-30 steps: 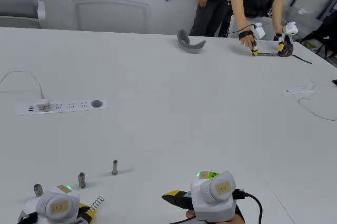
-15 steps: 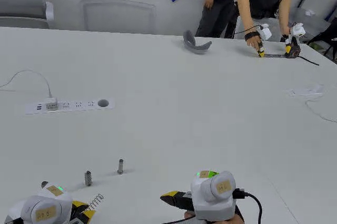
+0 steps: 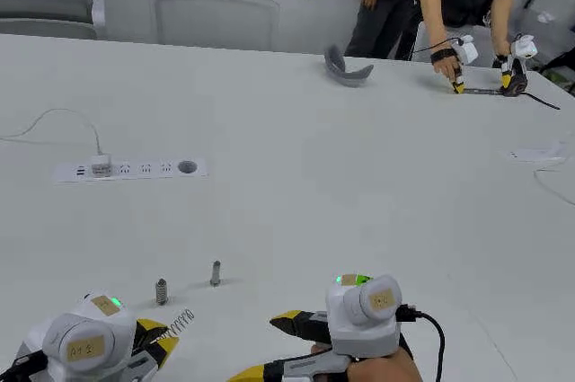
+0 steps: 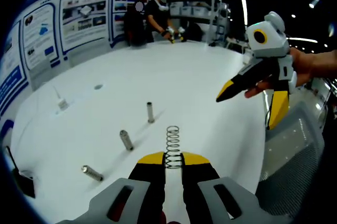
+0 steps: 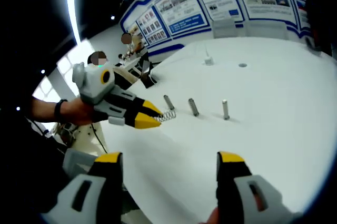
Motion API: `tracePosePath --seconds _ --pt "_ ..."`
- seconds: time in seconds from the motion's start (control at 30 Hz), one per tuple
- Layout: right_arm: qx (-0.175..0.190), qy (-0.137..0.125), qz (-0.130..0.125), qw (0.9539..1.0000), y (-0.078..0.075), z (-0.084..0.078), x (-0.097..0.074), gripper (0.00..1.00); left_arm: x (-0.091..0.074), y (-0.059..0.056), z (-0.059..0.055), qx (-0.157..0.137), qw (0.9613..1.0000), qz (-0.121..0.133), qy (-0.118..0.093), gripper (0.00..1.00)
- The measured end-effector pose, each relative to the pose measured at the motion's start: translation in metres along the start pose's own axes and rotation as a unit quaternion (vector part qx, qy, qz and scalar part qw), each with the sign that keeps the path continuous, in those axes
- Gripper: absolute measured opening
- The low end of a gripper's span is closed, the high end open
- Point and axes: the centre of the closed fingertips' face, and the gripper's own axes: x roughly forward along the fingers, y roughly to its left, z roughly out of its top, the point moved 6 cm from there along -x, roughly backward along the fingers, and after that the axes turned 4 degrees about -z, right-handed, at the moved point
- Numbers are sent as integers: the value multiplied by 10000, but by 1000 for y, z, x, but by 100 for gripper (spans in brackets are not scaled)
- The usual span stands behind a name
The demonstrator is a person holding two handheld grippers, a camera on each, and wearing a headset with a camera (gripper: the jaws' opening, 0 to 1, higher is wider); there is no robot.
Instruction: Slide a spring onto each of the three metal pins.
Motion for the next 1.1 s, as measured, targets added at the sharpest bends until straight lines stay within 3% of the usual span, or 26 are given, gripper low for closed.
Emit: tracePosePath --seconds 0.47,0.67,1.1 --pt "190 -228 361 9989 9 16 13 66 -13 -25 4 131 9997 -182 -51 10" --pt "412 -447 606 9963 16 25 16 57 -15 -33 12 178 9994 -258 -133 10" --pt "637 -548 888 9925 22 29 20 41 -18 -50 21 302 9984 -419 -250 10"
